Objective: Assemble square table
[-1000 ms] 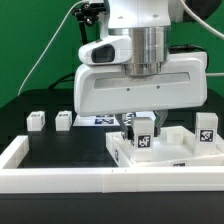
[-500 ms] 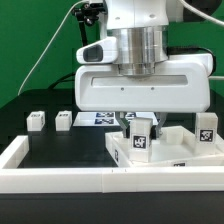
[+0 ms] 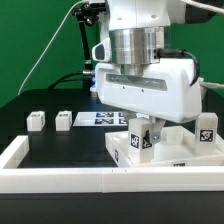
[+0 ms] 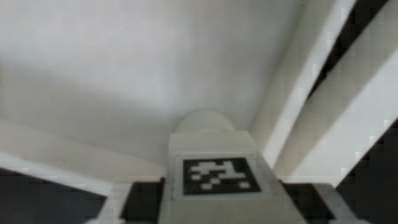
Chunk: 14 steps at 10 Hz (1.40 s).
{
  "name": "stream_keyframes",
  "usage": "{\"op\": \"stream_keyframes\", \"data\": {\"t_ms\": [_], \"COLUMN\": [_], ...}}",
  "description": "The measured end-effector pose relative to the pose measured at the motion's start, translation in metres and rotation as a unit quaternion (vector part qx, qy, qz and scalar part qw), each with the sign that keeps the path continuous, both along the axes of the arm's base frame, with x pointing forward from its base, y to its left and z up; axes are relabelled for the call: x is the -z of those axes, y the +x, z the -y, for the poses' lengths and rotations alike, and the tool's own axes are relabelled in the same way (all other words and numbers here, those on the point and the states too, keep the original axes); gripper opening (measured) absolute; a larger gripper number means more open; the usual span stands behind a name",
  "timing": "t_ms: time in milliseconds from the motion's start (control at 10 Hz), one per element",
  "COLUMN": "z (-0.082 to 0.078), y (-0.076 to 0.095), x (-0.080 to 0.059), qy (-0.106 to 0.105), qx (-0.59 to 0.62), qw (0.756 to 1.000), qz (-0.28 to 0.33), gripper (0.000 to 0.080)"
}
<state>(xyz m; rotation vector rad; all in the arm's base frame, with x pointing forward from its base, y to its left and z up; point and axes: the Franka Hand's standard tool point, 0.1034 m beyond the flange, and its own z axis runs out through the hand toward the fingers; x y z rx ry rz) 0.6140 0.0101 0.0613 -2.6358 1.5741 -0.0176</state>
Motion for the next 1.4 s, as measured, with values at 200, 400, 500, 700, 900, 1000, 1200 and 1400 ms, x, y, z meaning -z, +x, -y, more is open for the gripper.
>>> {"op": "stream_keyframes", "data": {"t_ms": [200, 400, 500, 700, 900, 1000, 1200, 1400], "z": [-0.001, -0.0011, -0.0006, 0.0001, 0.0003, 0.0003, -0.0004, 0.0007], "y": [0.0002, 0.0, -0.0003, 0.0, -0.0001, 0.0, 0.0005, -0.0001], "x": [0.0, 0.0001, 0.0002, -0.0001, 0.0, -0.0003, -0.0011, -0.0006], "qy": [0.002, 0.0, -0.004, -0.009, -0.015, -0.018, -0.025, -0.031], "qx": [0.019, -0.02, -0.074, -0.183, -0.285, -0.334, -0.406, -0.485], "qw": [1.0, 1.0, 0.997, 0.983, 0.958, 0.942, 0.913, 0.874], "qz": [0.0, 0.002, 0.004, 0.01, 0.015, 0.017, 0.019, 0.019], "gripper": [0.029, 0.0456, 0.06, 0.0634, 0.0646, 0.0646, 0.0648, 0.0648]}}
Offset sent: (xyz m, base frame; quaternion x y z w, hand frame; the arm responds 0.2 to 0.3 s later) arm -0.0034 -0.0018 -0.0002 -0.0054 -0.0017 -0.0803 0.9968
